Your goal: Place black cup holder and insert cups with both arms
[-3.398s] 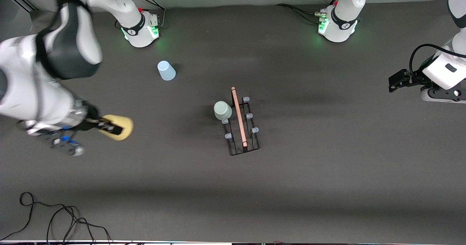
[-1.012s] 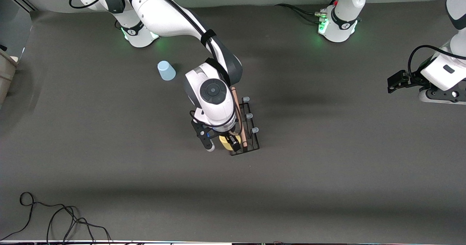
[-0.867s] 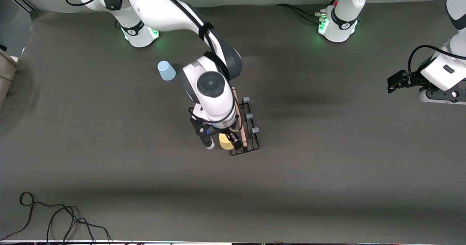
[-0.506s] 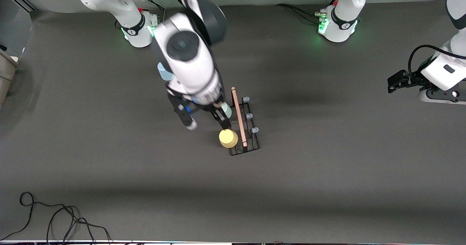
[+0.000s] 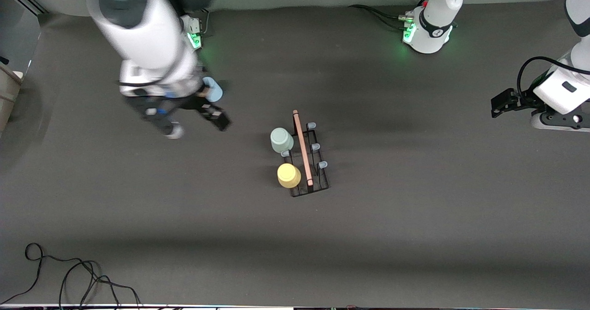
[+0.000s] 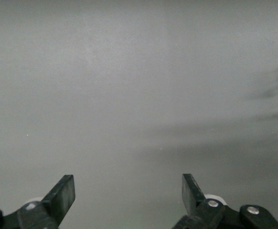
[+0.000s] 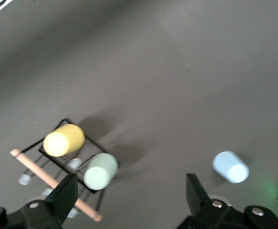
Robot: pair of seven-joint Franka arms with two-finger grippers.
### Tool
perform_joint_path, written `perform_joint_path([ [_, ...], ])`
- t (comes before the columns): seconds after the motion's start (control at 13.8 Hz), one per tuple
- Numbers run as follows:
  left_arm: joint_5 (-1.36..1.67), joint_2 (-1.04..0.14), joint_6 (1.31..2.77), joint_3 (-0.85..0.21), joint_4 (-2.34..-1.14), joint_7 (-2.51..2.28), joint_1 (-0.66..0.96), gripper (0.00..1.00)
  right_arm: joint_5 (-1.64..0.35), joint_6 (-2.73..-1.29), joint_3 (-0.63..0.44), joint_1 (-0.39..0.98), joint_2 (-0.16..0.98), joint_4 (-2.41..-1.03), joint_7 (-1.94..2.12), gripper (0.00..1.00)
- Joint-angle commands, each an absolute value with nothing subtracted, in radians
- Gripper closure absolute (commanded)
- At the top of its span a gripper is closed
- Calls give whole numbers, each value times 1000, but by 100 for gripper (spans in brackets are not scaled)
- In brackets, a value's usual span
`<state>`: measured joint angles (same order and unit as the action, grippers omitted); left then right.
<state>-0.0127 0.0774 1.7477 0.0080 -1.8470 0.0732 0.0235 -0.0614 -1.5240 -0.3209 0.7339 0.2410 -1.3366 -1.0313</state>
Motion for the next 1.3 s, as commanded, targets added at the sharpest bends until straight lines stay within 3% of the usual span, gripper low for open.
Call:
perform_joint_path([
  [0.0,-21,84,1752,11,-1851,86,28,0,-9,-1542,-171,513,42,-1537,-776,0],
  [0.14,-21,81,1758,11,-1852,86,25,0,-9,-1531,-101,347,3,-1555,-576,0],
  [0.43,-21,78,1761,12,-1852,89,23,0,-9,-1529,-92,143,3,-1549,-185,0],
  [0.87,-20,74,1766,12,-1852,92,21,0,-8,-1529,-175,104,3,-1549,121,0],
  [1.23,-21,72,1766,15,-1852,113,17,0,-9,-1516,3,-70,3,-1546,101,0],
])
